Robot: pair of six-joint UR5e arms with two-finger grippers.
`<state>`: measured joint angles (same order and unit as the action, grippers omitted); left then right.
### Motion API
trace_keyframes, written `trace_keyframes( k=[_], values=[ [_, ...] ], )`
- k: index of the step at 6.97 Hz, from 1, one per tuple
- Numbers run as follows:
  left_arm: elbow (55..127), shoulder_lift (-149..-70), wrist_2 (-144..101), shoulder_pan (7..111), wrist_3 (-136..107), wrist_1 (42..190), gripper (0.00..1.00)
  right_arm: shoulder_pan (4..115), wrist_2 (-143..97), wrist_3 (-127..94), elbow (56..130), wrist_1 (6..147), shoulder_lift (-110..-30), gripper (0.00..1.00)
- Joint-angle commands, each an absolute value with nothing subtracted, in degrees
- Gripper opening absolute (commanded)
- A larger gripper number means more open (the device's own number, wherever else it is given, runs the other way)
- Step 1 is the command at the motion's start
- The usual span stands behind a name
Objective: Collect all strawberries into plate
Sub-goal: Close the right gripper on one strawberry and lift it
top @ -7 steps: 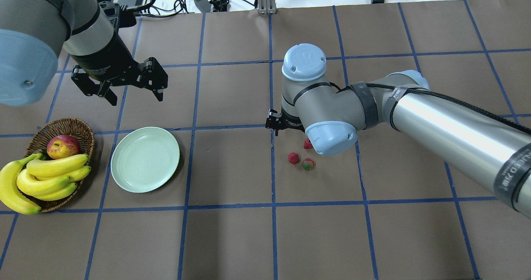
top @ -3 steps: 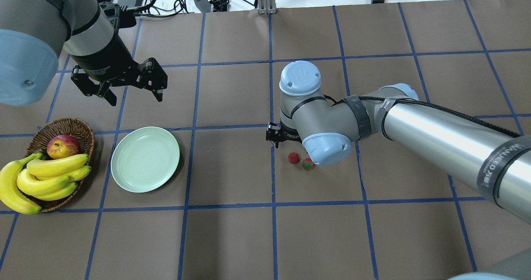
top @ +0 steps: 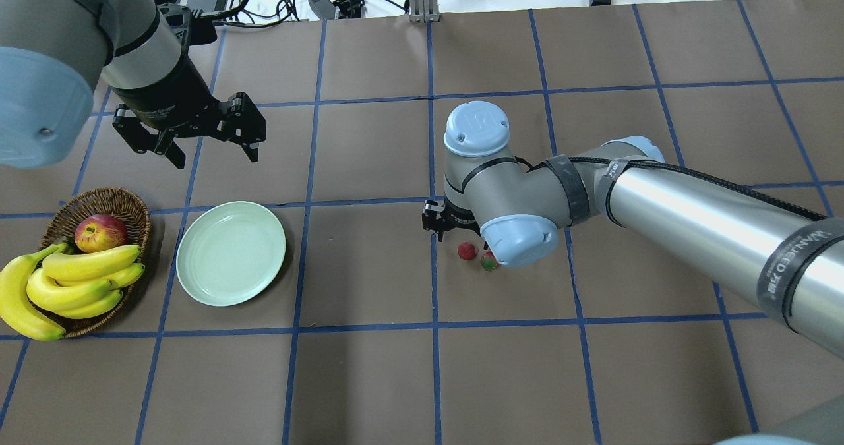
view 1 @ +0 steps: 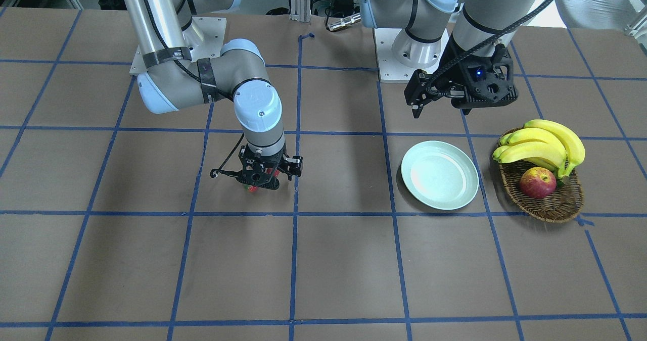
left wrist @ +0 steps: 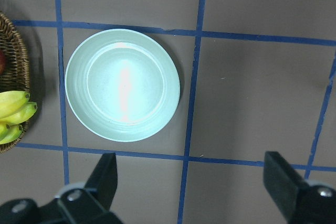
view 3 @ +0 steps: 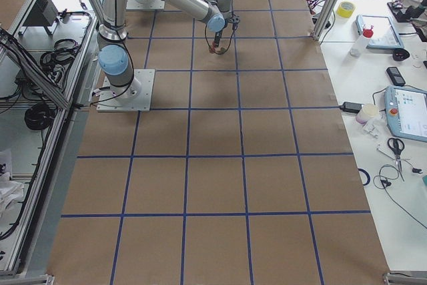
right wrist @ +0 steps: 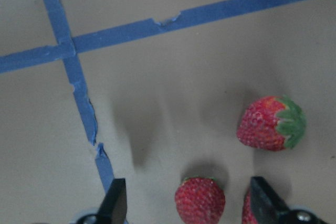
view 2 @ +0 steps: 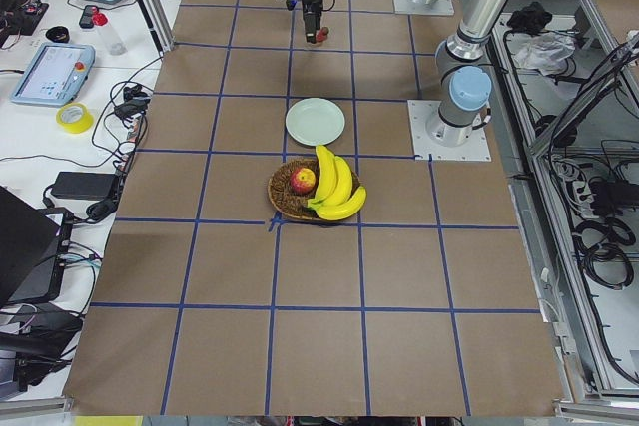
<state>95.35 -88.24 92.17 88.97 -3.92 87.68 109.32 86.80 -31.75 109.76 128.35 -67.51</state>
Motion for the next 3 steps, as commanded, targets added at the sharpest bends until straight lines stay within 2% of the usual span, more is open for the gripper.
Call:
trace_keyframes(
  k=[1,2,3],
  values=[
    [95.36,-88.24,92.20,89.03,-3.96,87.71,1.00,109.34,85.62,-31.73,110.30,128.06,-67.50,0.73],
    [95.36,-88.33,92.11,89.03,-3.96,87.71,1.00,109.34,85.26,-31.73,110.39,127.97,-67.50,0.67],
    [95.36,-88.42,92.11,89.03,-3.87,87.71,1.00,109.34,85.25,-31.73,110.30,127.97,-67.41,0.53]
  ],
)
